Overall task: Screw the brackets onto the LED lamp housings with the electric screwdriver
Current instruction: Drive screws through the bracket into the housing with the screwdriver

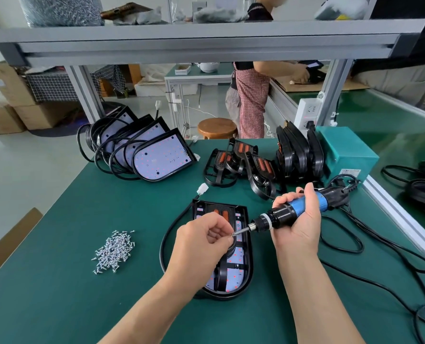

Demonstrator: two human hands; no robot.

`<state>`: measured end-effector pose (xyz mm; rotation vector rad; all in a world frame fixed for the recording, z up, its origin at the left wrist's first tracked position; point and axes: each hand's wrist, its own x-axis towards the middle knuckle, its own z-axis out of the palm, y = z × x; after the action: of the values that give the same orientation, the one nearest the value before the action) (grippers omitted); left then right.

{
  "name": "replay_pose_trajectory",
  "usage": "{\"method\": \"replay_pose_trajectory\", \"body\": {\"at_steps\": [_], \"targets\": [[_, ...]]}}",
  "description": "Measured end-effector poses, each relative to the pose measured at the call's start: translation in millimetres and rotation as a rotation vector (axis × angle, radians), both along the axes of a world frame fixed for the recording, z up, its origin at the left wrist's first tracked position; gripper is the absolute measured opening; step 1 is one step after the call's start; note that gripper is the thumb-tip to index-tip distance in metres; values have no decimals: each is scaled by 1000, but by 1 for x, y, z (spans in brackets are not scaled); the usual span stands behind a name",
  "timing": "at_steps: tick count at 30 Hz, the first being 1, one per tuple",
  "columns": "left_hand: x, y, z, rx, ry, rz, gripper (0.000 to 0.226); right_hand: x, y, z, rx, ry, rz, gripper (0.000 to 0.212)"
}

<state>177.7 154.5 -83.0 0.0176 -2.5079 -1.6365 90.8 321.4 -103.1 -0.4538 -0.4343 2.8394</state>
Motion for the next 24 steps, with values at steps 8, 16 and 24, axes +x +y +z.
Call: {"method": "replay_pose_trajectory", "body": {"at_steps": [8,16,24], "targets": [[2,5,-1,32,29,34,28,0,2,0,10,-14,-8,23],[5,7,-6,-31,70,50,30,0,1,-1,2,-27,2,25],[4,8,-8,-23,89,52,30,0,1,-1,16,-32,-2,23]]}}
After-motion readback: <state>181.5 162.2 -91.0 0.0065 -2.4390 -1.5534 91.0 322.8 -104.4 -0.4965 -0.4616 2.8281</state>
